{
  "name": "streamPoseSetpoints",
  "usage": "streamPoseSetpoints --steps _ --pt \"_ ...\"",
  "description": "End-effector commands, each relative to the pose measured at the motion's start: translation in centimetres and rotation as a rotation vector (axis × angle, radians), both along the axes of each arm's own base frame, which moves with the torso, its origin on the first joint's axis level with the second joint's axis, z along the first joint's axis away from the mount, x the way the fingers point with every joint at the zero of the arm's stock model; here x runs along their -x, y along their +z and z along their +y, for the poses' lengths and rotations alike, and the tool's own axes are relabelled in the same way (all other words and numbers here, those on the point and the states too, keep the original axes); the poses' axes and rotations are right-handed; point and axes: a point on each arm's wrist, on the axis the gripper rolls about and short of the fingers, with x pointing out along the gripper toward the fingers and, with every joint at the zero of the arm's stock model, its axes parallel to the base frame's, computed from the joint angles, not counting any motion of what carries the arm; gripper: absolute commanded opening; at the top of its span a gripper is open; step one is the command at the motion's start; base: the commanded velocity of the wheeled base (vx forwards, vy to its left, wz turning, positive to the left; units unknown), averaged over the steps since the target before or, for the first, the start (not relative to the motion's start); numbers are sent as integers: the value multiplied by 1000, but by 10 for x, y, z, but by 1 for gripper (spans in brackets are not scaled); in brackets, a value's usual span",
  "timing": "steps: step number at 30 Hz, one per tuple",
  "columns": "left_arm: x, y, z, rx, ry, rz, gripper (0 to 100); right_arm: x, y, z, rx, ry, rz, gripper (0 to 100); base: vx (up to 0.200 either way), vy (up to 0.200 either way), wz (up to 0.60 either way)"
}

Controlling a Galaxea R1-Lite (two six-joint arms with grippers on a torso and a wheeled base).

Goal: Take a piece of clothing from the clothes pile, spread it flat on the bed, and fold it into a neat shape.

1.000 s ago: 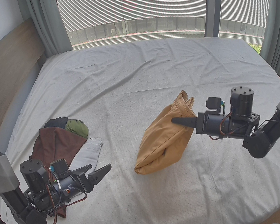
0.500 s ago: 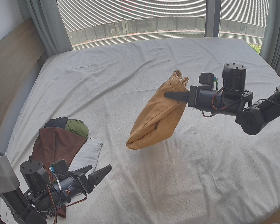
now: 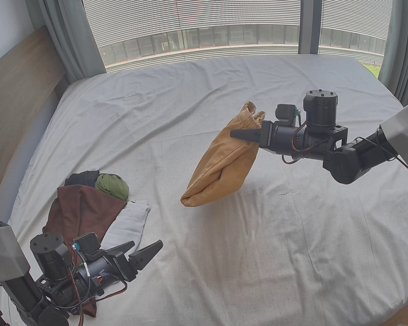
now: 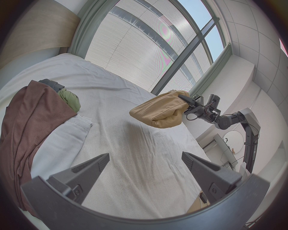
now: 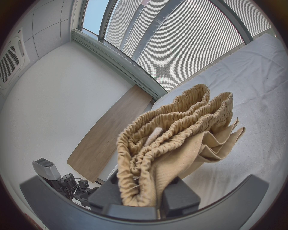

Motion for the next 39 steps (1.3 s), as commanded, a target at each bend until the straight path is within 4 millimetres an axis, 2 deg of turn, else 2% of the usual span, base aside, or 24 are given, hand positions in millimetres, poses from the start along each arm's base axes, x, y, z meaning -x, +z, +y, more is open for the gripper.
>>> streamPoseSetpoints --steps 1,12,19,21,22,24,26,28,31,37,39 --pt "-1 -3 0 -2 -1 10 100 -20 -10 1 3 -13 9 0 0 0 0" --pt "-1 -3 1 -2 3 13 100 -52 -1 10 -39 -17 -10 0 0 0 0" --pt "-2 -6 1 -5 6 25 100 -76 -12 12 -48 -30 -14 0 0 0 0" --pt "-2 -6 1 -5 6 23 100 -84 -27 13 -39 -35 9 0 0 0 0" --pt "-2 -6 1 -5 4 23 100 -85 -29 13 -37 -36 12 0 0 0 0" --pt "-2 -6 1 -5 4 25 100 -91 -56 13 -21 -39 58 0 0 0 0" --pt "-1 -7 0 -6 3 28 100 -93 -69 13 -10 -41 80 0 0 0 0" --pt "-1 -7 0 -6 3 29 100 -93 -86 5 14 -56 115 0 0 0 0" --pt "-1 -6 0 -5 1 25 100 -84 -107 -6 74 -62 157 0 0 0 0" --pt "-1 -6 -1 -5 -2 25 100 -55 -111 -22 116 -72 208 0 0 0 0" --pt "0 -6 -1 -6 -5 24 100 -41 -120 -27 123 -73 227 0 0 0 0"
